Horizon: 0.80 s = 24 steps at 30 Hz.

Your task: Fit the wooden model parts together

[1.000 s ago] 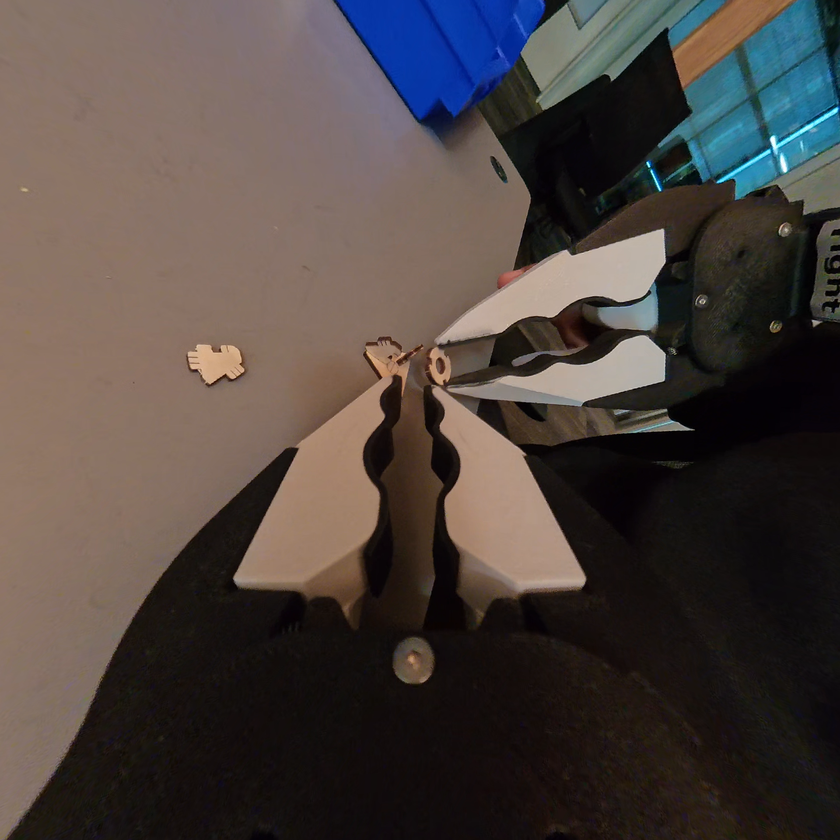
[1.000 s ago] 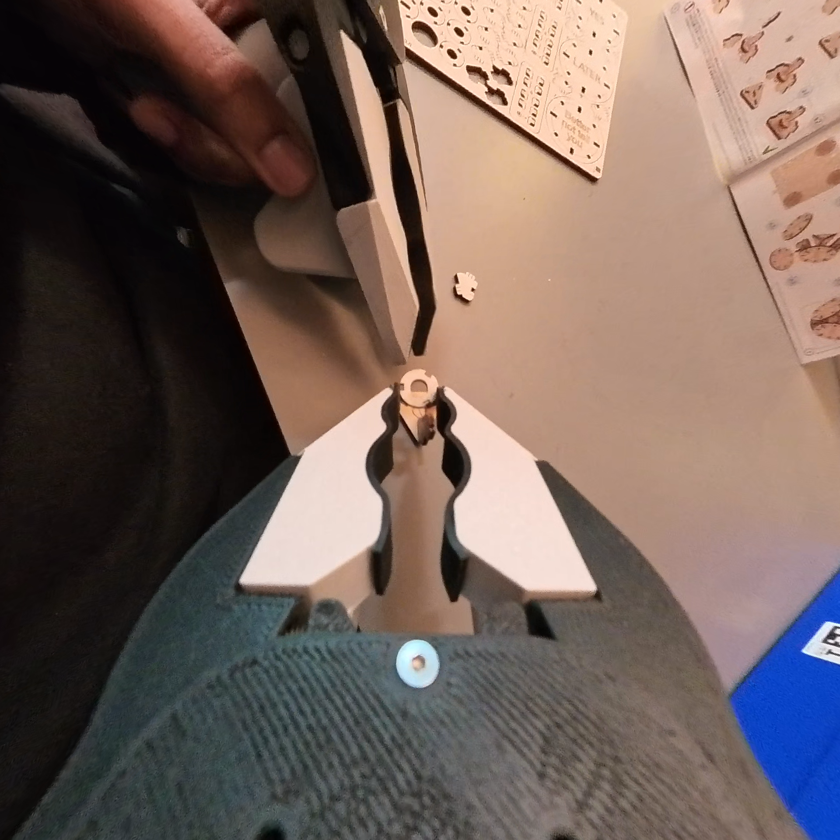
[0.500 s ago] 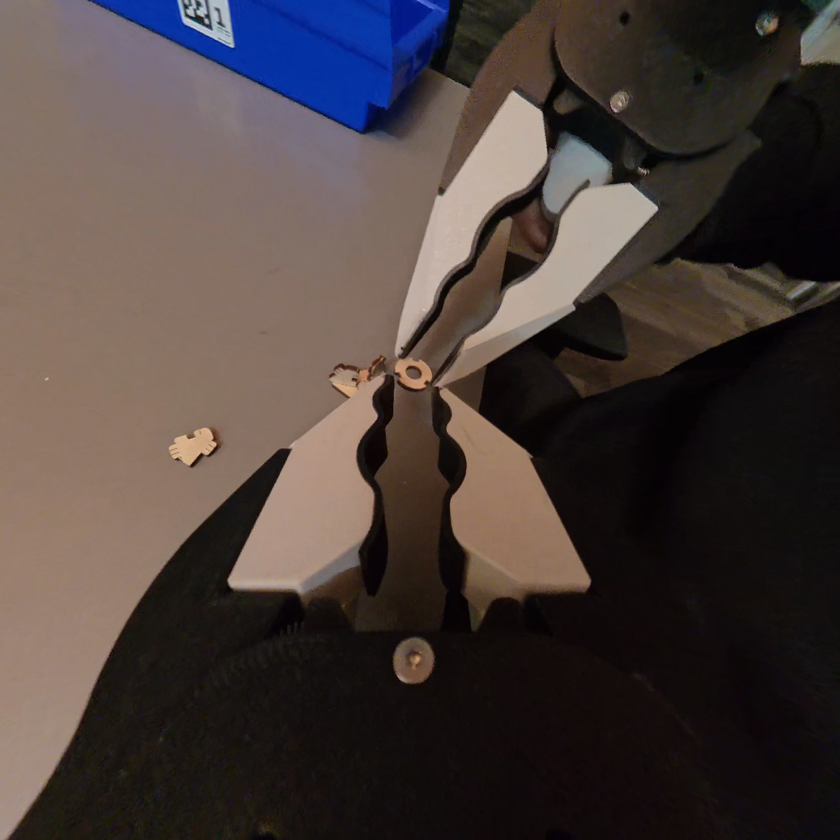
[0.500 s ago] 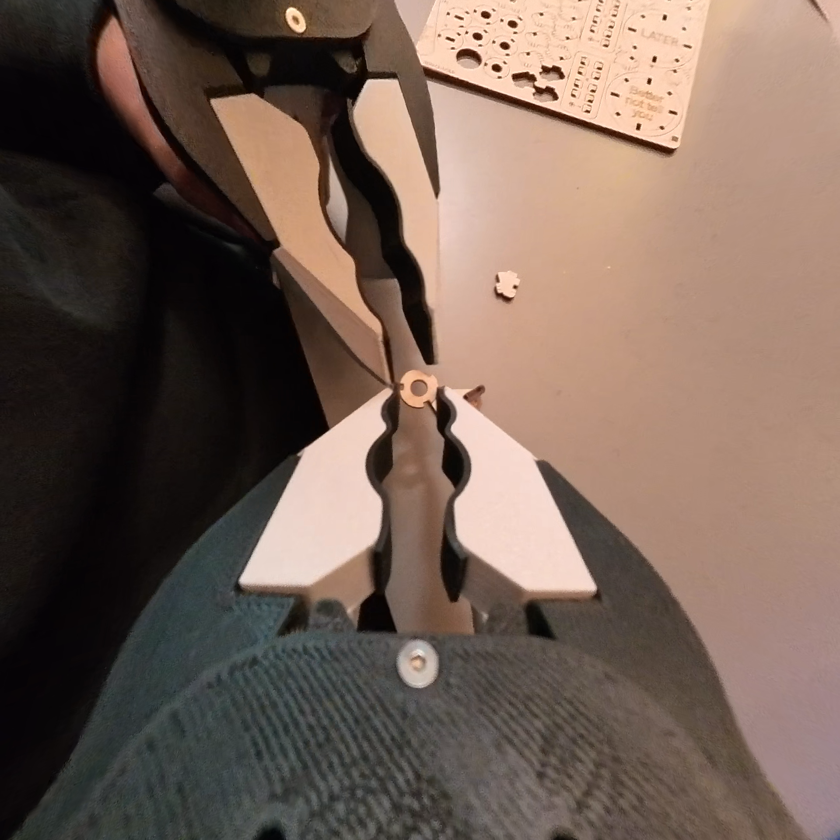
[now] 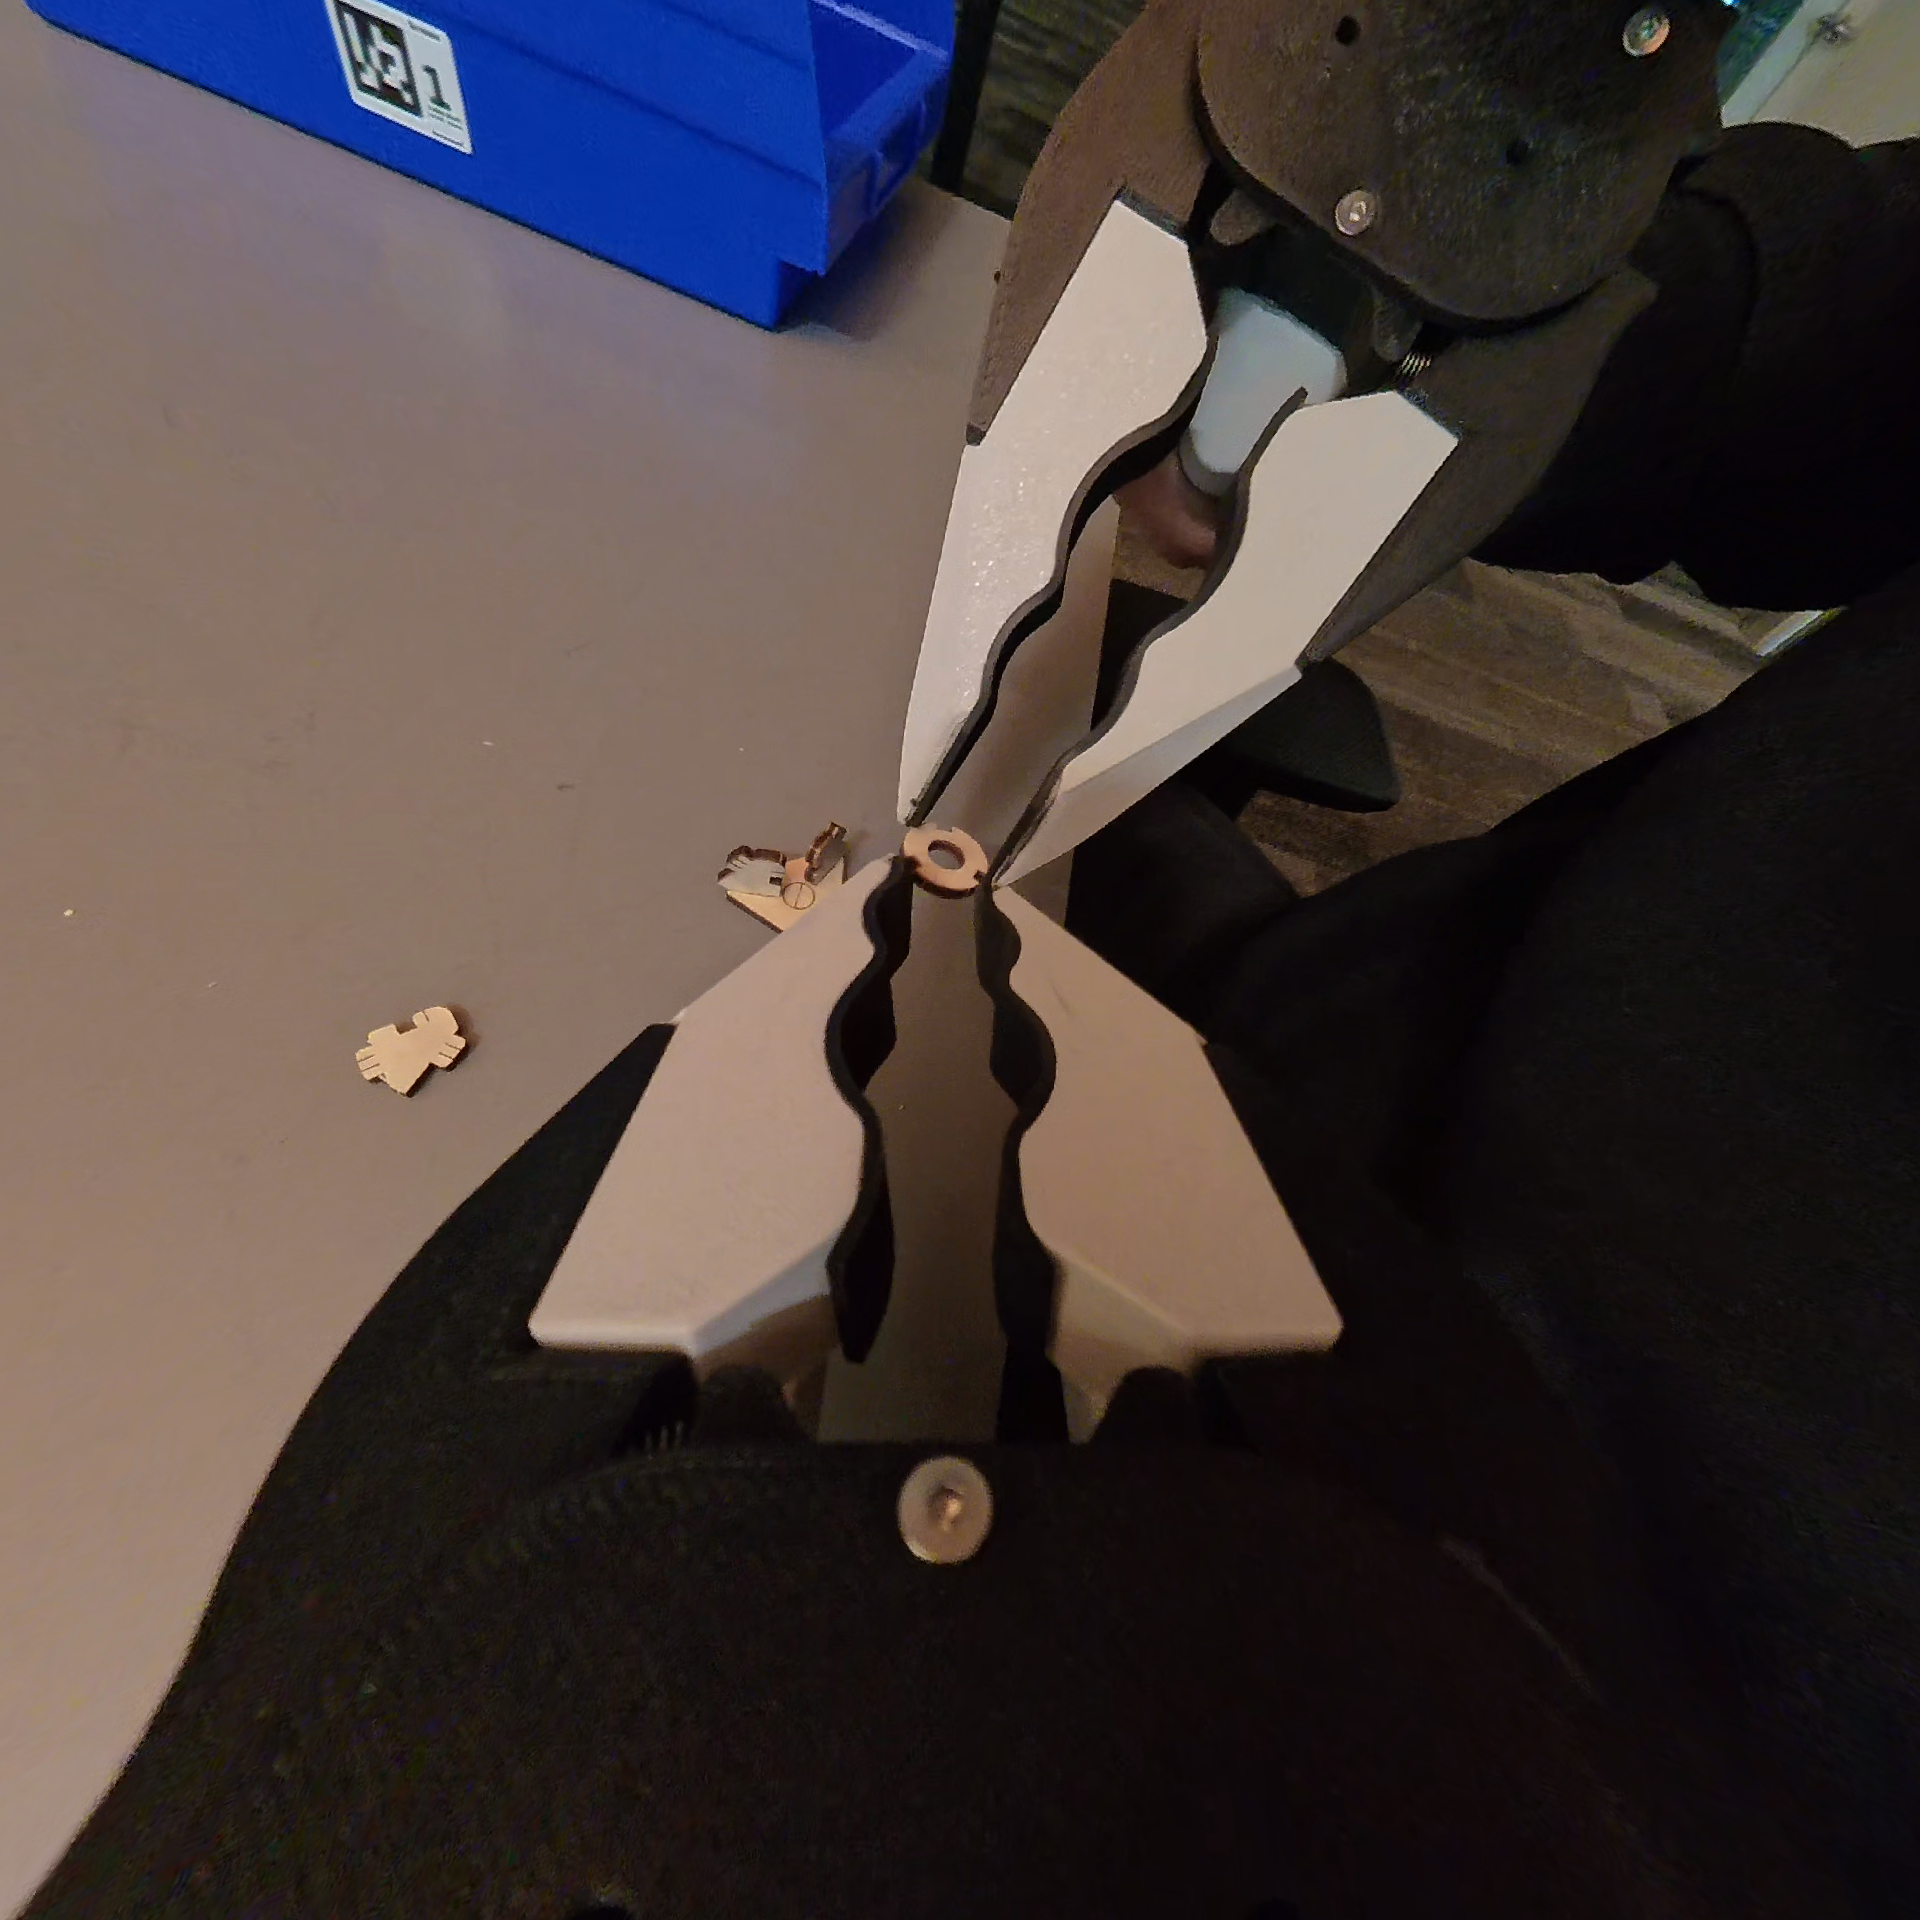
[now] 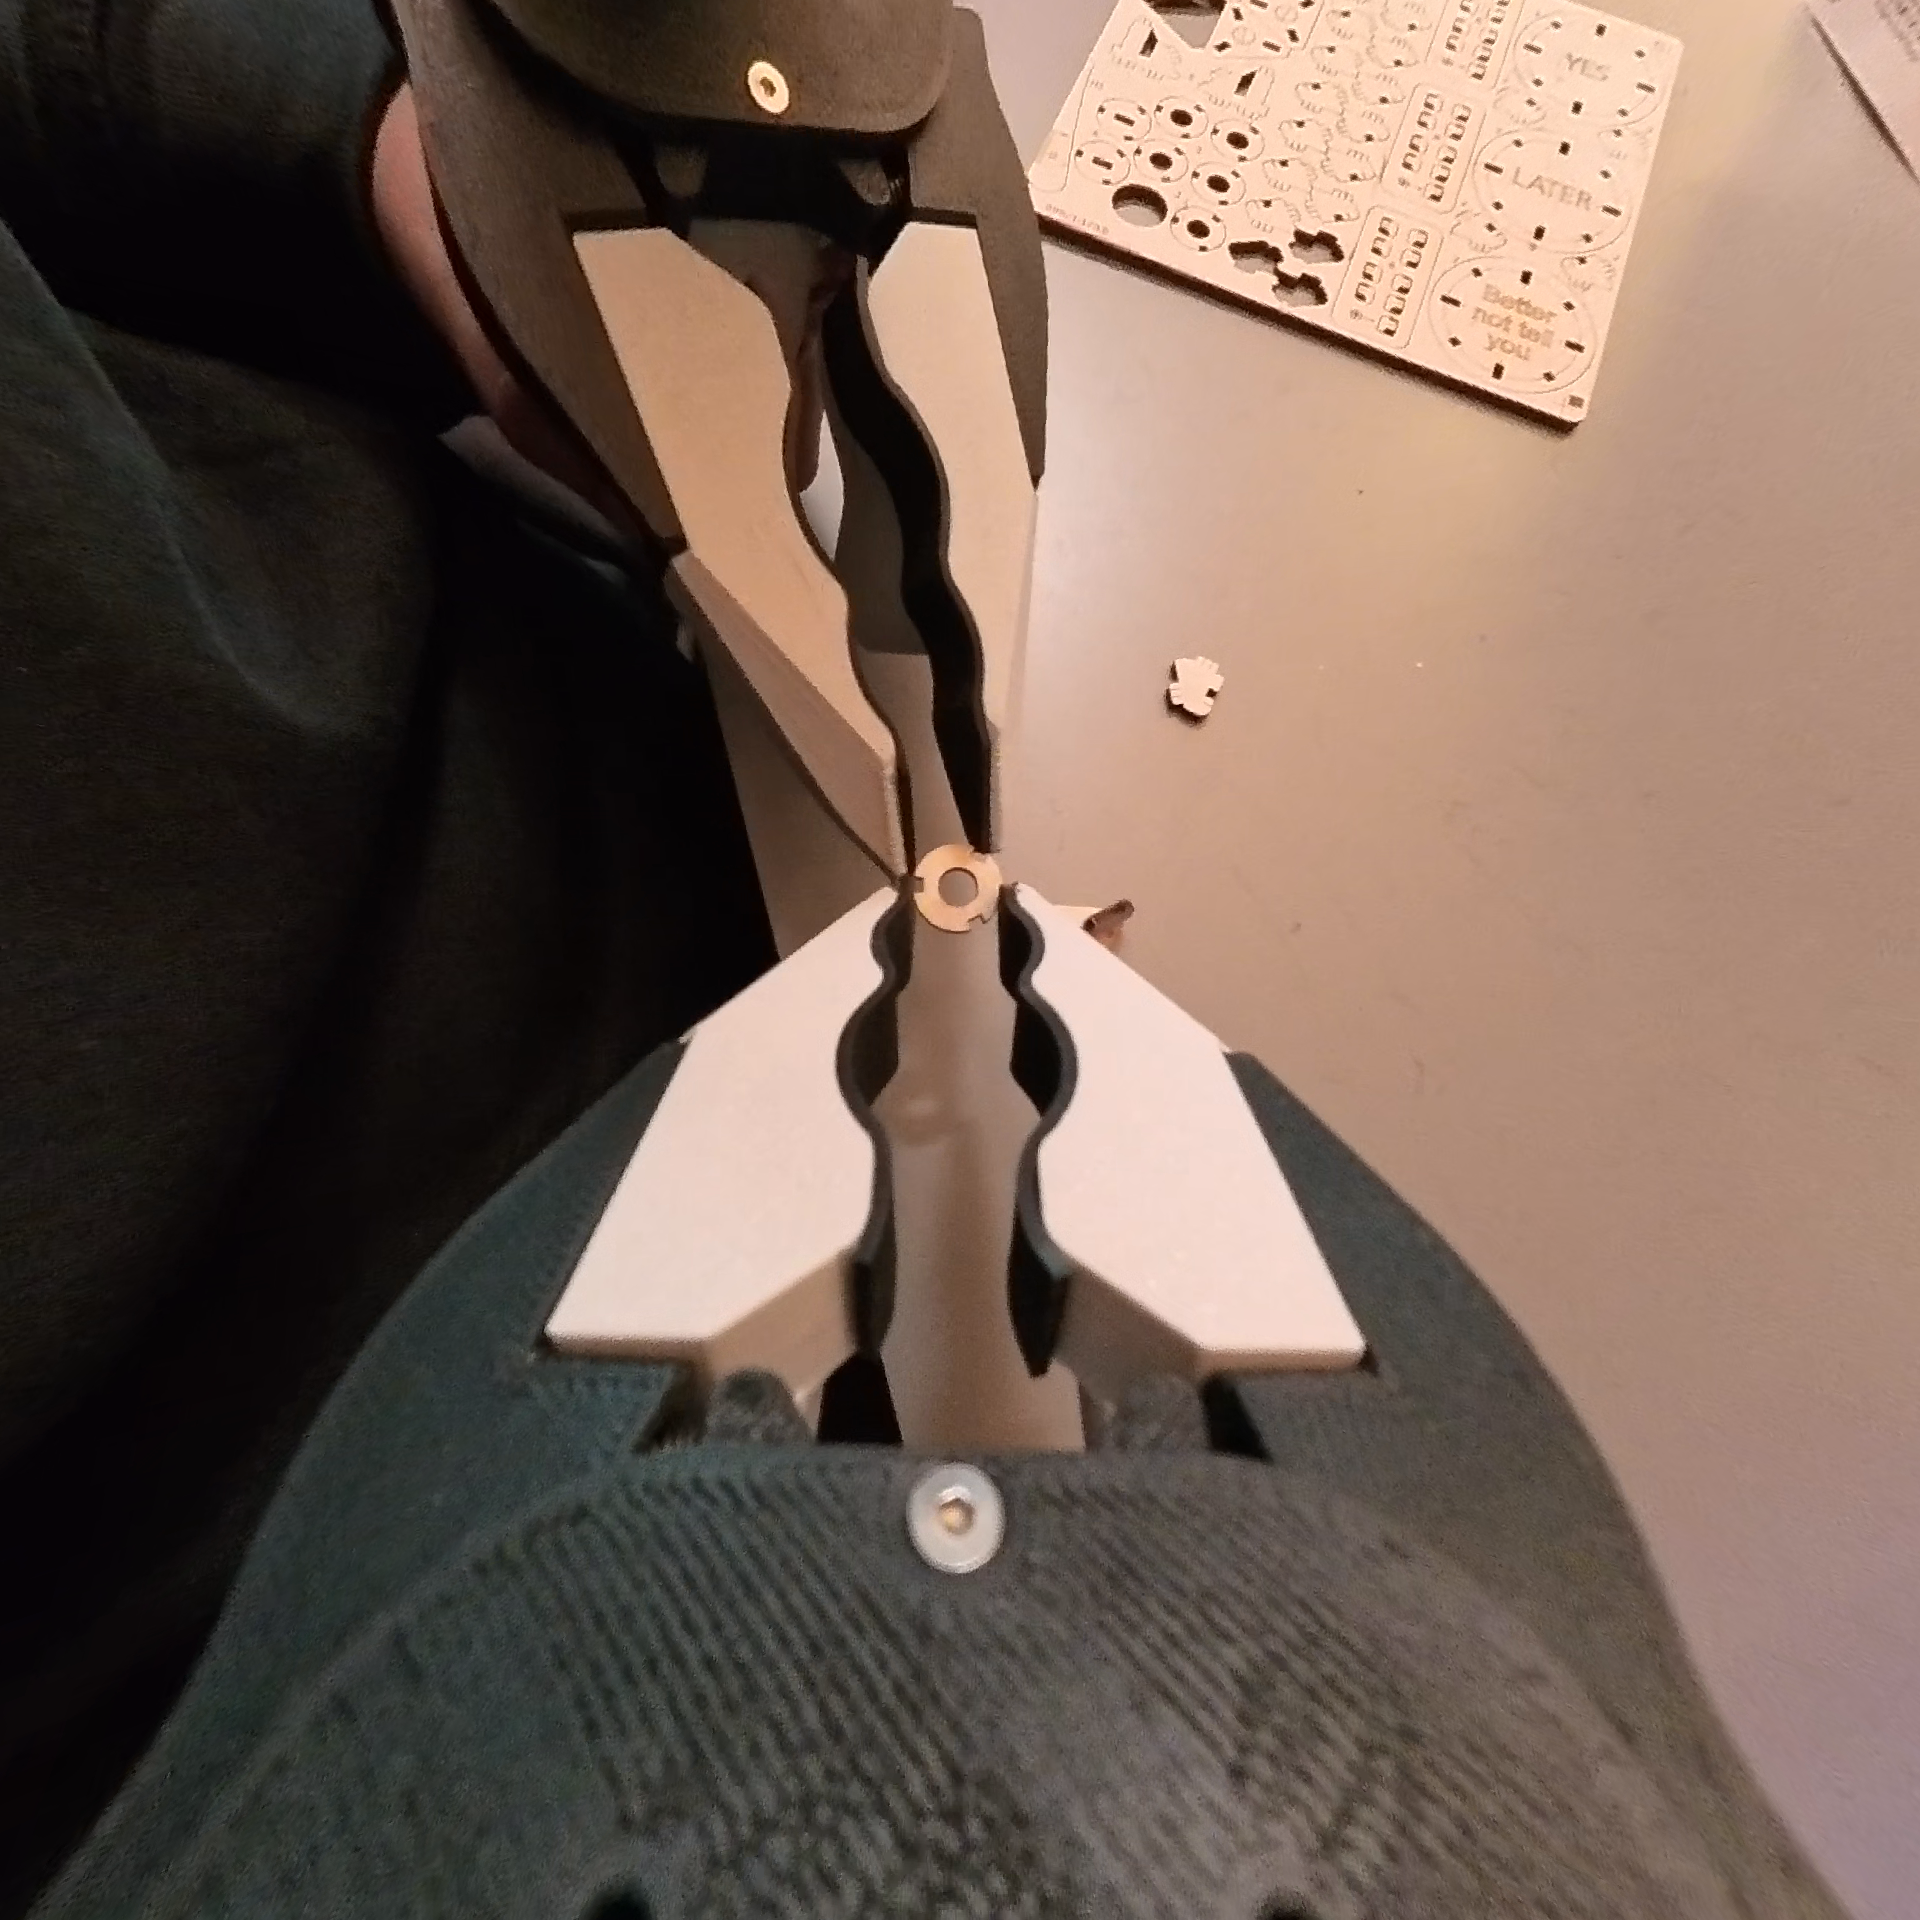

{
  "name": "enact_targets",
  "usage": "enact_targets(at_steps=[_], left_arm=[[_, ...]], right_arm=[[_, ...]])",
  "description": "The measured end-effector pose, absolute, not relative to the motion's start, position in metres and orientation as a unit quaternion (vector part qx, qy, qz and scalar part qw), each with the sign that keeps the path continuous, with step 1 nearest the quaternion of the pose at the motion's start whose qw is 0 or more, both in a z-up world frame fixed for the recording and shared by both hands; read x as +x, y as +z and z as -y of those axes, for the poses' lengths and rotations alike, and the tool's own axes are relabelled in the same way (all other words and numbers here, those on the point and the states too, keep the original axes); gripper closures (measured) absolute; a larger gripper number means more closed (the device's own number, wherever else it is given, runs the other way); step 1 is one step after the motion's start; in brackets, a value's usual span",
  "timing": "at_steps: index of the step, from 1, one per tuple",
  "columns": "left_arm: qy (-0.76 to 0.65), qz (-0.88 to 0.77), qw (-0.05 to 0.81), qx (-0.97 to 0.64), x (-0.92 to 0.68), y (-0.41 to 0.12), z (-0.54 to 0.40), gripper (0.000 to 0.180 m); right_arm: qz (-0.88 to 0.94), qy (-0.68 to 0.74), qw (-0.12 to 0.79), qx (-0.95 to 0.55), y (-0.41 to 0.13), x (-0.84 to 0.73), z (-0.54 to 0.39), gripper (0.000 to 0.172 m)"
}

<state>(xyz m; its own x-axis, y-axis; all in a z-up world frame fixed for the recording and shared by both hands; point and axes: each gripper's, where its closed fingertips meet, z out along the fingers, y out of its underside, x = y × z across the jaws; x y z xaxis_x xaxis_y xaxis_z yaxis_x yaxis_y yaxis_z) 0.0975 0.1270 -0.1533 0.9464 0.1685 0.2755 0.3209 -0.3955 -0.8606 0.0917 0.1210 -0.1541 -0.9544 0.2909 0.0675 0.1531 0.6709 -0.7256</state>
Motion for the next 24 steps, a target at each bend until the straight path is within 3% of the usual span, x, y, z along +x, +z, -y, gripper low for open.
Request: enact_targets(at_steps=[6, 13, 24], left_arm=[[-0.07, 0.145, 0.527, -0.834, 0.098, -0.154, -0.127, 0.17], [-0.072, 0.171, 0.526, -0.83, 0.09, -0.155, -0.126, 0.171], [-0.078, 0.234, 0.46, -0.853, 0.076, -0.18, -0.126, 0.171]], right_arm=[[0.91, 0.388, 0.079, -0.123, -0.154, 0.093, -0.121, 0.156], [0.917, 0.368, 0.089, -0.126, -0.164, 0.088, -0.129, 0.139], [0.912, 0.361, 0.097, -0.168, -0.179, 0.069, -0.142, 0.14]])
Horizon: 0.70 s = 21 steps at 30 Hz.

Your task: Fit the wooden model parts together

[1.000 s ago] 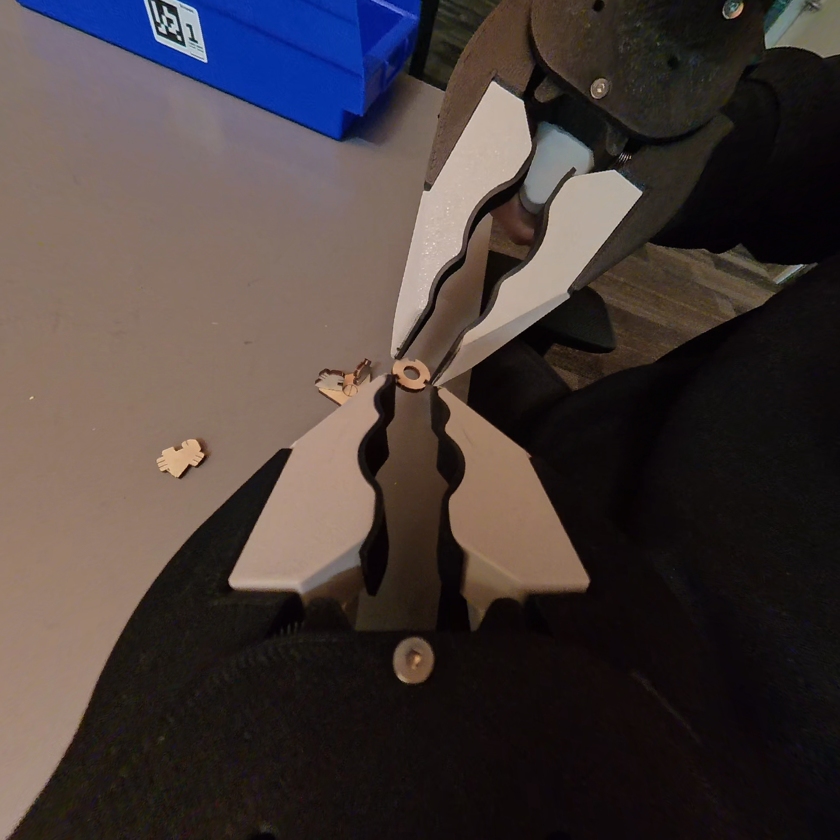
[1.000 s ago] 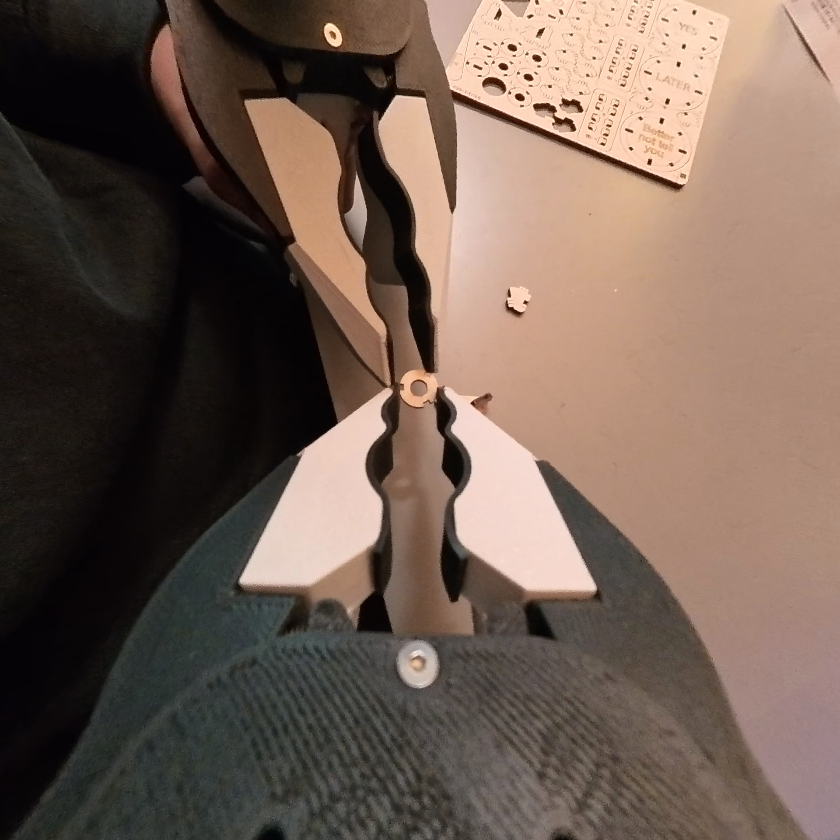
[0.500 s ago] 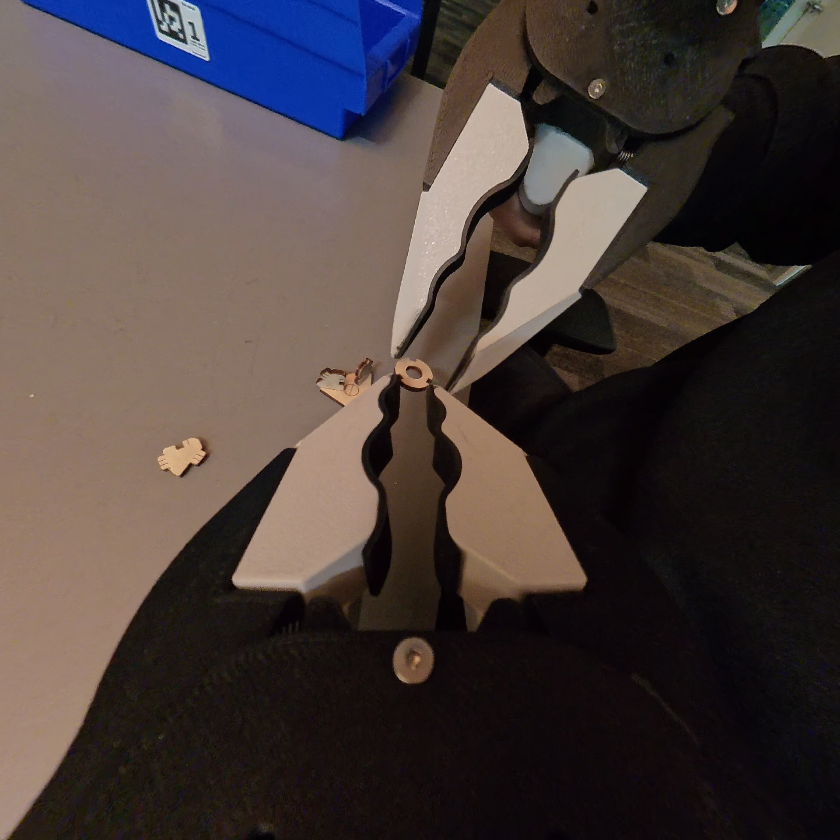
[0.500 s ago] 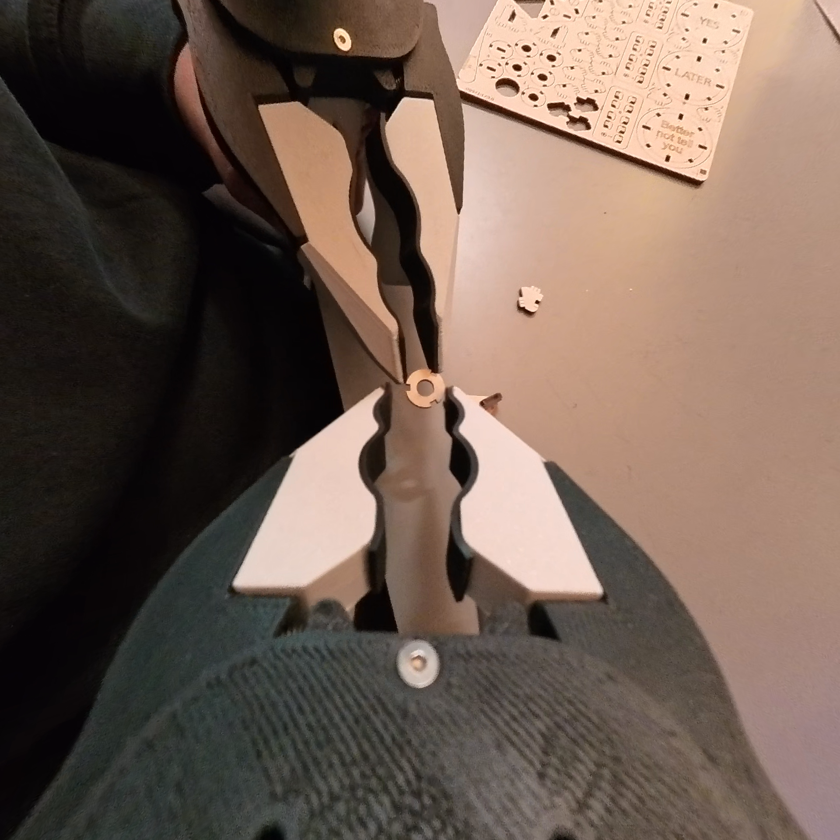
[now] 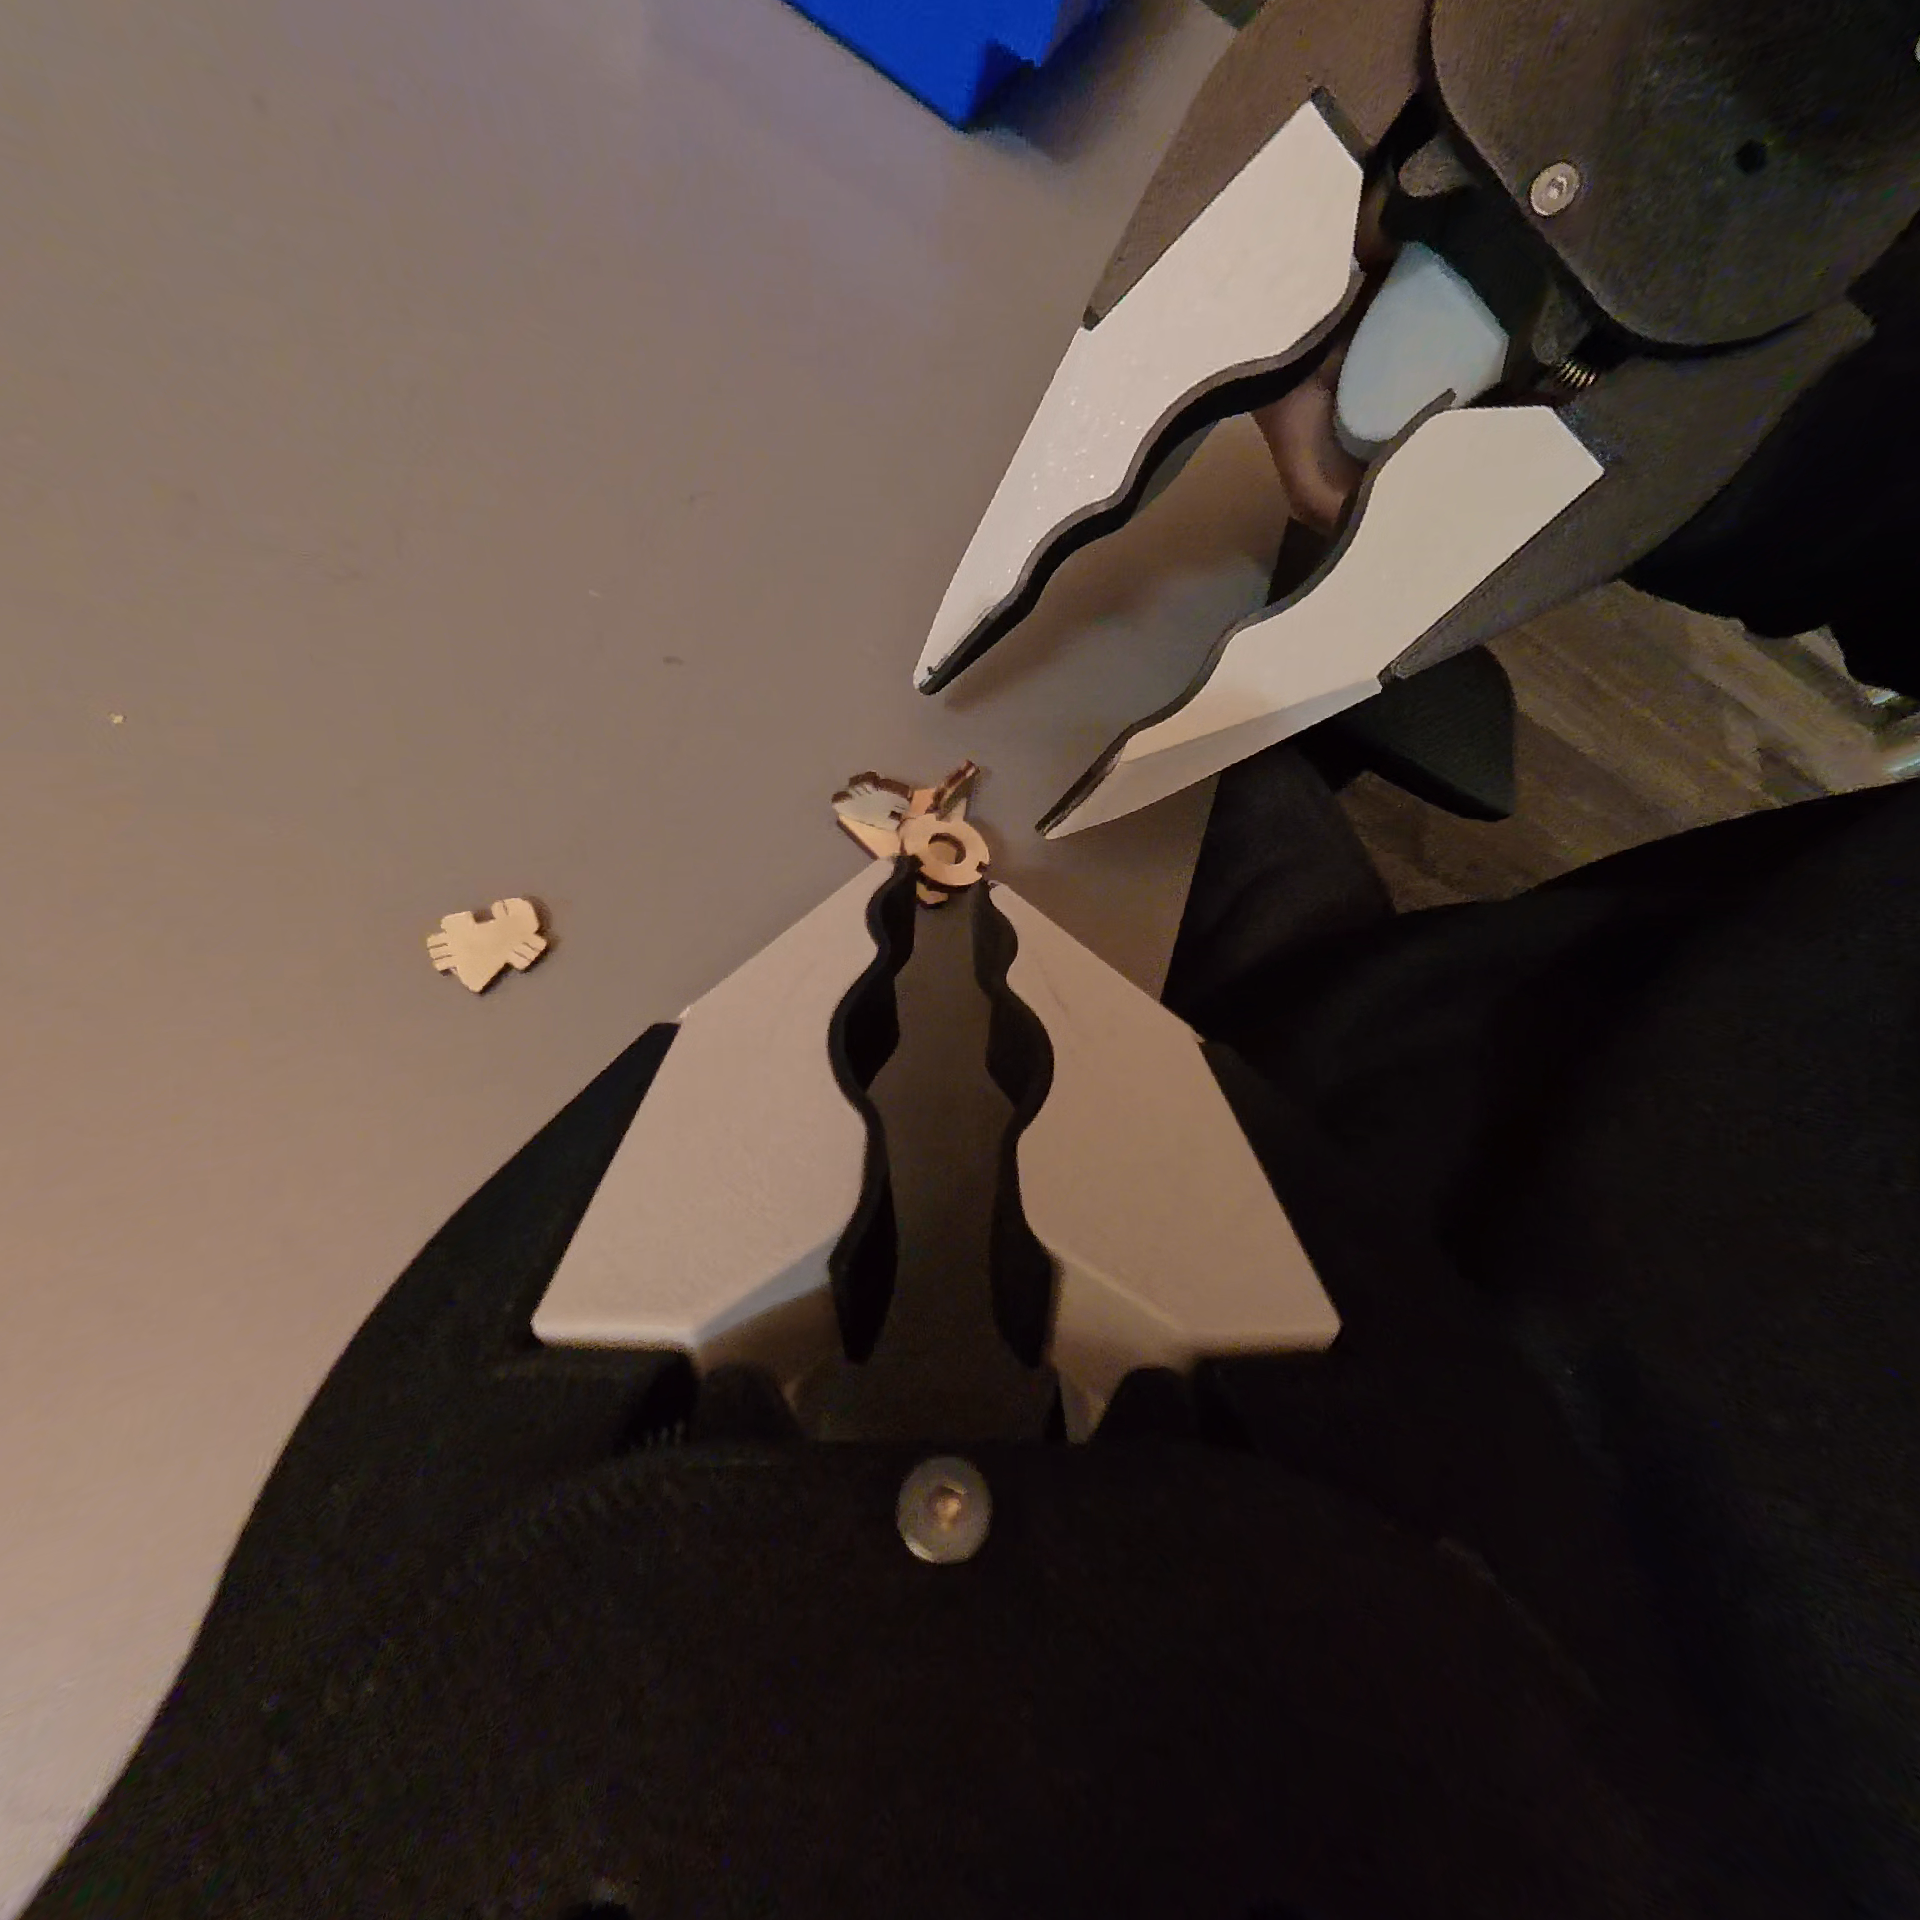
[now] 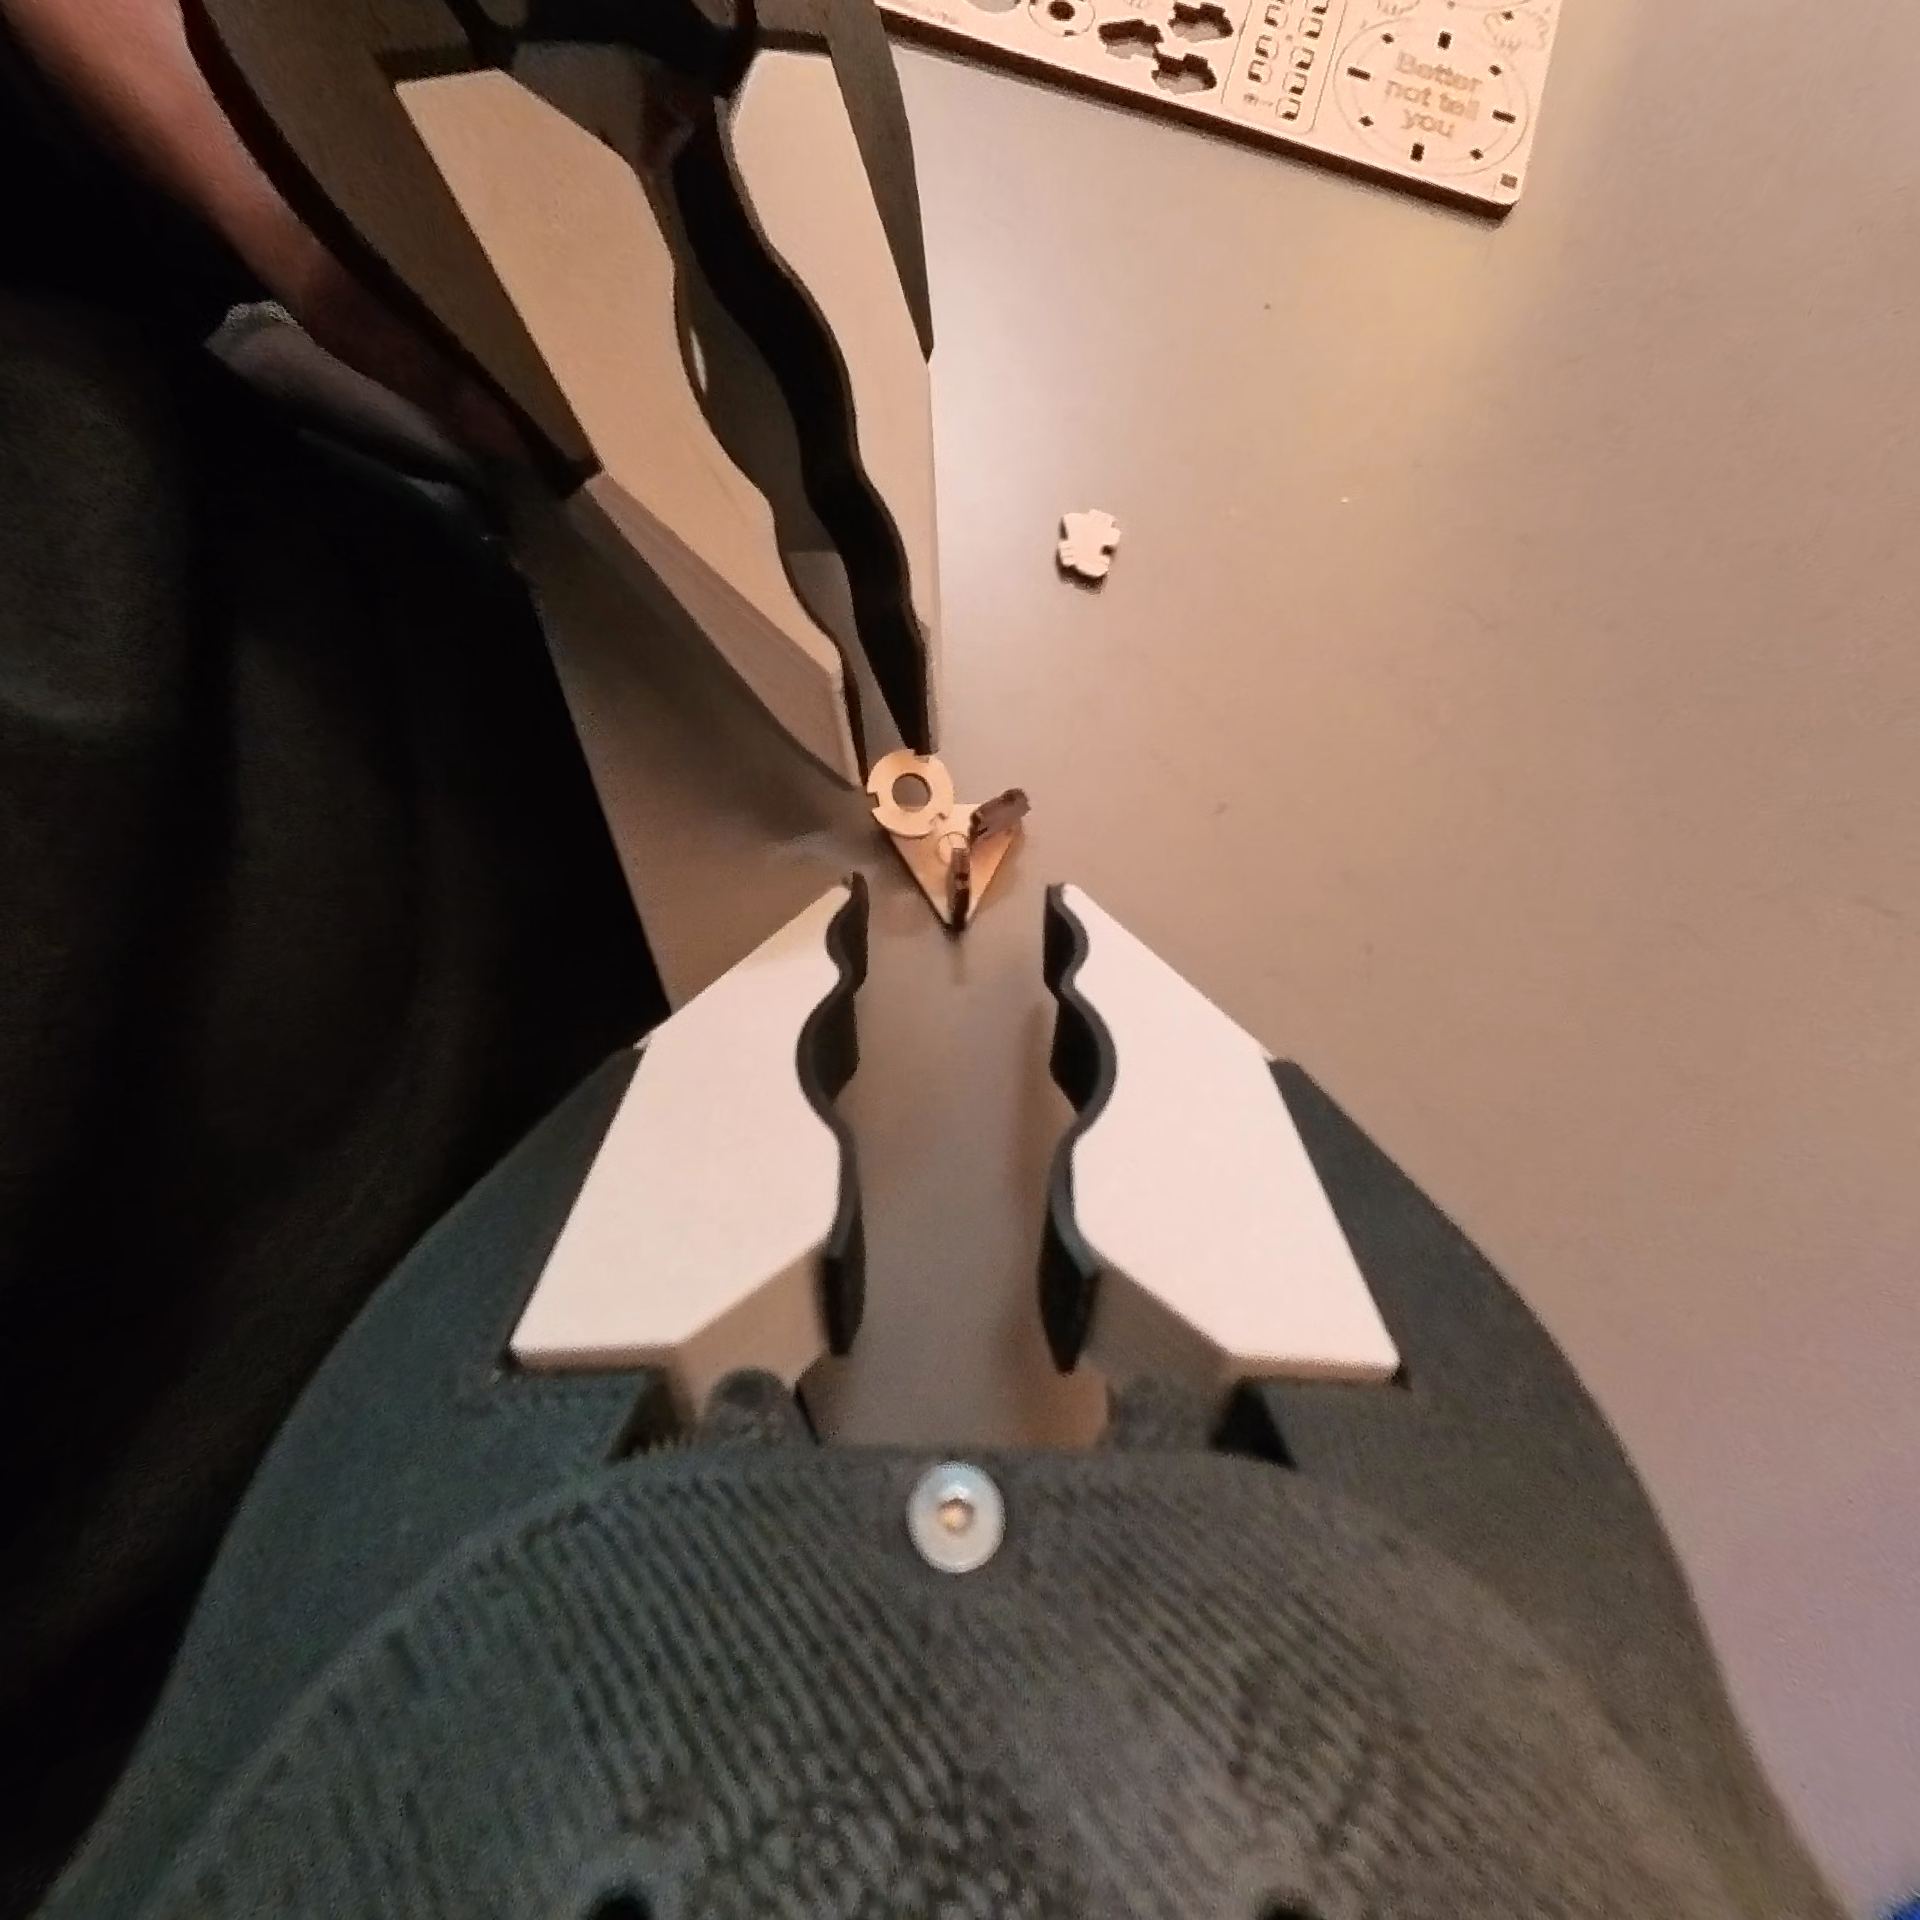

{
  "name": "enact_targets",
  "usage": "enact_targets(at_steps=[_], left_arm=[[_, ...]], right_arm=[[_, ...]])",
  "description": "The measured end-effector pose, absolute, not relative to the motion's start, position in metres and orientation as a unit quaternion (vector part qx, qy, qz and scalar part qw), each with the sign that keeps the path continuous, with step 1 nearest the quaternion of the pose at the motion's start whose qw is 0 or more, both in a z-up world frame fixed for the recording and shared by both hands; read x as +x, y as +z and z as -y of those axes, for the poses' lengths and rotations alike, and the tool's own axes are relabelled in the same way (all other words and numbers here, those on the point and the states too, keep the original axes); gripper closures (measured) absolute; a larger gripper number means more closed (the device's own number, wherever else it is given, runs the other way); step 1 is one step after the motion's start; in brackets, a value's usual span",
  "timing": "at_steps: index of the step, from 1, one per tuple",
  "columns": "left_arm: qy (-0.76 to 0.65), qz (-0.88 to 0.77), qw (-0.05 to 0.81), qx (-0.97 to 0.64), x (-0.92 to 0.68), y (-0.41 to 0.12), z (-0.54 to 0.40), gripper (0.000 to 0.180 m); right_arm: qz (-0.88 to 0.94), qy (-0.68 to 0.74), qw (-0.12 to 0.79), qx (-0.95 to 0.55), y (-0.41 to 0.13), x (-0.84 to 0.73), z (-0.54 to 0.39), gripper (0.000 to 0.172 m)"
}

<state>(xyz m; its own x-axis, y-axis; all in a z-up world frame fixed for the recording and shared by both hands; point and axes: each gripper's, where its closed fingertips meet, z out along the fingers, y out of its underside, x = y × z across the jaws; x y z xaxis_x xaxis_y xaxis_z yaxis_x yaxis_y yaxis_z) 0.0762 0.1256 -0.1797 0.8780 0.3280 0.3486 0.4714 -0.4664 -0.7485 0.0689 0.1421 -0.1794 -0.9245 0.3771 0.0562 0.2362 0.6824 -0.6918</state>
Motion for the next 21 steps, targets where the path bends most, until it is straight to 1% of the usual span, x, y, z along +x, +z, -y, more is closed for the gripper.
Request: enact_targets(at_steps=[7, 14, 21], left_arm=[[-0.097, 0.245, 0.442, -0.857, 0.076, -0.187, -0.126, 0.171], [-0.096, 0.251, 0.429, -0.862, 0.075, -0.191, -0.126, 0.17], [-0.082, 0.246, 0.416, -0.871, 0.076, -0.195, -0.127, 0.17]], right_arm=[[0.914, 0.357, 0.081, -0.174, -0.187, 0.067, -0.142, 0.141], [0.915, 0.353, 0.061, -0.187, -0.195, 0.069, -0.139, 0.146], [0.913, 0.355, 0.062, -0.192, -0.195, 0.07, -0.136, 0.153]])
